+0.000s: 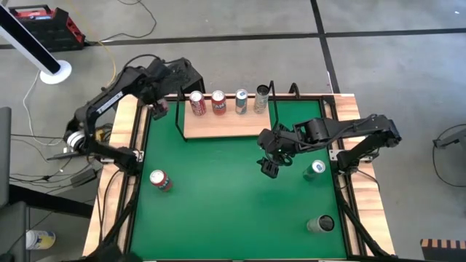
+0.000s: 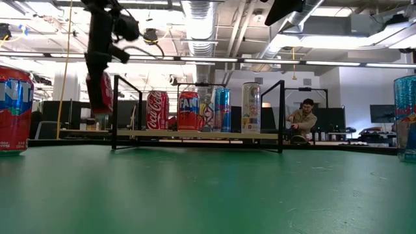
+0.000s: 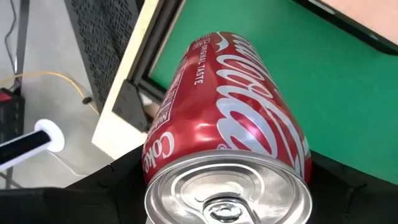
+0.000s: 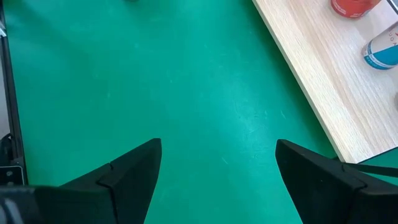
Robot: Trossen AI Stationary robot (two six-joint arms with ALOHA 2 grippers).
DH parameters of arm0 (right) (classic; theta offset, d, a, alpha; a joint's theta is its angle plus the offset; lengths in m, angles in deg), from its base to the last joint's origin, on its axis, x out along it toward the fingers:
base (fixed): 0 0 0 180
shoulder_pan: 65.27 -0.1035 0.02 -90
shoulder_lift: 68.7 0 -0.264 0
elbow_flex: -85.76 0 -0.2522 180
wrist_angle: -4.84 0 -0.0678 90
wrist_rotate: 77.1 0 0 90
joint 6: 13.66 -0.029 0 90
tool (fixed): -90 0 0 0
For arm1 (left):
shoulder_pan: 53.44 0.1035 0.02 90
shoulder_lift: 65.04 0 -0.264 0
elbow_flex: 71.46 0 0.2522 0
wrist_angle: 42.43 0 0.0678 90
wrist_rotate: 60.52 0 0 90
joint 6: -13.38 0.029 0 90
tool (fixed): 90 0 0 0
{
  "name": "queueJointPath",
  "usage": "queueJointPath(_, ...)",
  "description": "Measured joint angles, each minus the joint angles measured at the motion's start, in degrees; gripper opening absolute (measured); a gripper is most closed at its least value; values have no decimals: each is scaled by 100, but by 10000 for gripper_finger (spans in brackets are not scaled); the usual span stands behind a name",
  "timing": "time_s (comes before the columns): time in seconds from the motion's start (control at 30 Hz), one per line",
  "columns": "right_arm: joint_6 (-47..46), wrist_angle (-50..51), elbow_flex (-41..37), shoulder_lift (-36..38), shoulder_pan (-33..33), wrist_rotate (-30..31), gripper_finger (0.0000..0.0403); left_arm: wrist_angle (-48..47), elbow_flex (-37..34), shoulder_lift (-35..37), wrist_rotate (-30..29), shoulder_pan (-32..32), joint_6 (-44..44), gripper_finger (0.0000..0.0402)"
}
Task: Place canned beverage on shelf
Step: Put the red-black soda can on the shelf aligned with the other red-black soda can
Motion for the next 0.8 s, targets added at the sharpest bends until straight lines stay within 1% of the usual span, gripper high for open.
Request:
queueJointPath(0.23,4,-77,0,0,35,4,340,-377,-2,942,98,-466,-372,285)
queueJointPath(0.37,21,-212,0,0,161,7,340,-435,-2,1498,485,-883,-423,285)
queueJointPath(0.4,57,-257,0,0,197,9,340,-448,-2,1622,504,-1012,-484,285)
queueJointPath(0.57,391,-595,0,1,310,8,340,-576,-4,2105,26,-1575,-816,285)
queueJointPath(0.8,946,-1143,0,2,380,9,340,-534,-8,2618,94,-2217,-1143,285)
